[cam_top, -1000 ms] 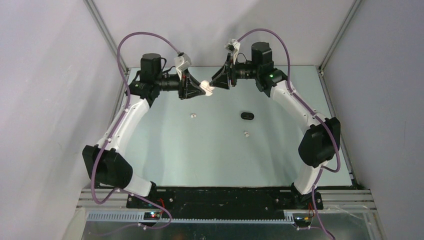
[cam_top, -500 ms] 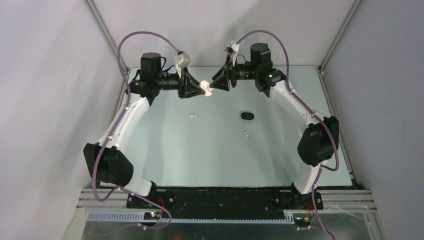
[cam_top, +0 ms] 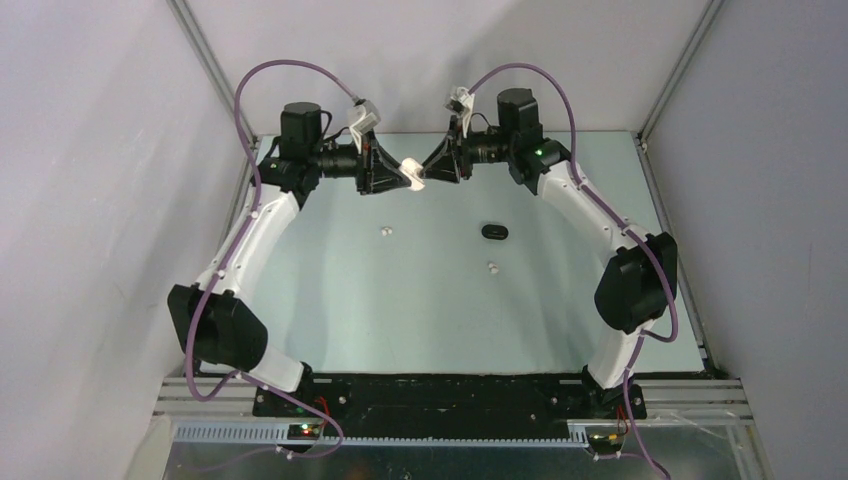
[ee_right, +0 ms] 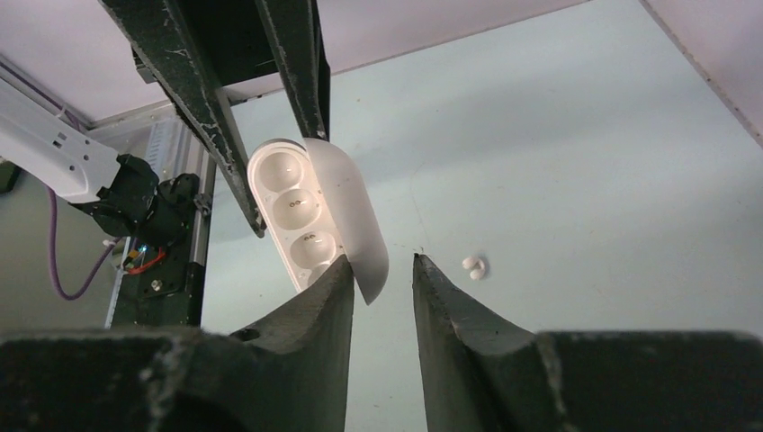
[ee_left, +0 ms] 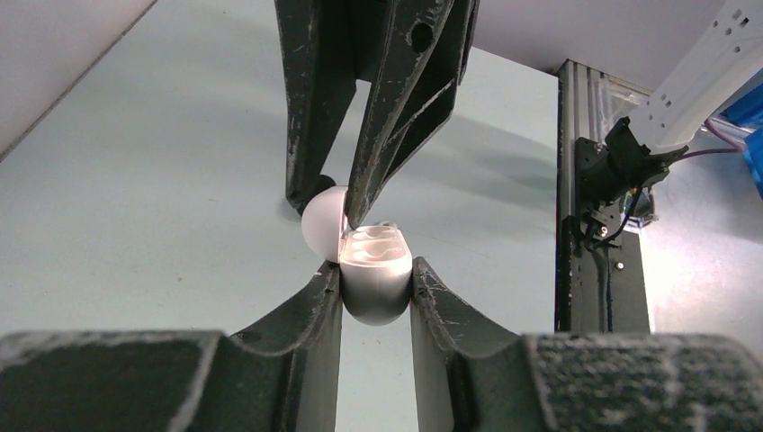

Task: Insert the wireless bluetooth earbuds into the charging case
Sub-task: Open the charging case.

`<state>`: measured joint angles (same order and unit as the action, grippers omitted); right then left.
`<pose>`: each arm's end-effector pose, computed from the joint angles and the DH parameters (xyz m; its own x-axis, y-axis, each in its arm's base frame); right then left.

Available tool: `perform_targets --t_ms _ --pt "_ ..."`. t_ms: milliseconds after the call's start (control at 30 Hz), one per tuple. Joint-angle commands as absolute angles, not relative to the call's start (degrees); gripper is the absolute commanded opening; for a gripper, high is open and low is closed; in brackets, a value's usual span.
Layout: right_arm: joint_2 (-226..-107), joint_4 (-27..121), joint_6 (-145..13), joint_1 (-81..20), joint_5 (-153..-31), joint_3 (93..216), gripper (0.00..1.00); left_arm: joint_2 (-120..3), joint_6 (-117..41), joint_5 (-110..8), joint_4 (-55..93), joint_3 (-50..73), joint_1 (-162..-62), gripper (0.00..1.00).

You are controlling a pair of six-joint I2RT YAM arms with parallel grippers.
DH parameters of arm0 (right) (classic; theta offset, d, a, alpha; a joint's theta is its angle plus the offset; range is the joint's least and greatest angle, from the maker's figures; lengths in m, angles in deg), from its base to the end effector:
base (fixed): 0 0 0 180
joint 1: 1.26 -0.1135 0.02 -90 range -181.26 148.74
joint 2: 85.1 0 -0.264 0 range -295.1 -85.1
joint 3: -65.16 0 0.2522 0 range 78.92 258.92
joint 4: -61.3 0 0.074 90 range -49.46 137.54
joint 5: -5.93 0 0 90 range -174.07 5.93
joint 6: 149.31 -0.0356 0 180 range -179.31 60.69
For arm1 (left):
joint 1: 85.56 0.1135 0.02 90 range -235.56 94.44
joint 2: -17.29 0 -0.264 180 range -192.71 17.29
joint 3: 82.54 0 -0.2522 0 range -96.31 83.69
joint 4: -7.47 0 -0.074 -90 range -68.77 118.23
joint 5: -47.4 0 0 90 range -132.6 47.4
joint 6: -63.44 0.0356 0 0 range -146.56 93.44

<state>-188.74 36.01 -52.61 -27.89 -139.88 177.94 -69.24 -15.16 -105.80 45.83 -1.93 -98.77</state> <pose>0.3636 0.2153 0.3840 -0.1347 -0.1409 -0.9808 -0.9846 0.1307 0.1164 0.3151 -0.1066 0.3944 -0.2355 0.1468 -0.9607 0.9527 0.2304 -0.1983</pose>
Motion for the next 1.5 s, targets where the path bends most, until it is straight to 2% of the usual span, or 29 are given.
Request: perform_targets --t_ms 0,100,267,300,367,433,500,533,567,700,800,967,1100,1467 --pt "-189.7 36.1 -51.5 -28.3 -140.9 178.7 0.30 -69.3 -16.4 -108.4 44.7 -4.3 -98.4 0.00" --pt "-189.7 36.6 -51.9 -28.5 -141.2 178.8 0.22 -69.5 -16.5 -108.2 44.7 -4.3 -98.3 0.00" --pt "-189.6 36.0 -50.8 -28.9 -140.4 179.5 0.00 -70.0 -17.4 -106.1 44.7 -4.0 -98.3 0.01" --pt "-189.5 35.7 -49.7 -29.0 -139.3 179.8 0.00 -70.0 -17.7 -105.7 44.7 -3.9 -98.3 0.03" --pt "-189.0 34.3 -47.2 -29.2 -137.2 180.3 0.00 -70.1 -18.4 -104.1 44.7 -3.7 -98.3 0.10" --pt "-188.3 33.2 -43.6 -29.5 -134.6 180.2 0.00 -70.1 -19.4 -101.8 44.6 -3.5 -98.4 0.22" --pt "-187.2 31.3 -38.0 -30.0 -131.5 180.2 0.00 -69.8 -20.2 -99.5 44.6 -3.3 -98.3 0.42" --pt "-186.4 30.1 -34.0 -30.3 -129.7 179.9 0.00 -69.4 -20.2 -99.2 44.6 -3.0 -98.4 0.46" --pt "-186.0 29.6 -32.2 -30.4 -128.9 179.6 0.00 -69.1 -20.2 -98.7 44.6 -2.8 -98.3 0.55" --pt "-183.7 26.6 -20.1 -31.2 -124.8 178.3 0.00 -67.1 -20.5 -96.6 44.5 -1.8 -98.3 0.66" --pt "-182.6 25.2 -14.3 -32.0 -121.5 177.3 0.00 -65.3 -22.1 -95.8 44.6 -1.1 -98.4 0.70" --pt "-180.5 24.4 -3.2 -34.1 -117.1 174.3 0.00 -65.5 -25.7 -92.9 44.5 -1.5 -98.3 0.70" --pt "-179.6 22.9 4.8 -35.6 -115.6 173.0 0.00 -68.9 -32.0 -91.2 44.5 -3.9 -98.3 0.67" --pt "-180.1 22.0 10.1 -37.4 -114.0 173.3 0.00 -74.8 -38.5 -97.8 47.2 -7.0 -98.4 0.57"
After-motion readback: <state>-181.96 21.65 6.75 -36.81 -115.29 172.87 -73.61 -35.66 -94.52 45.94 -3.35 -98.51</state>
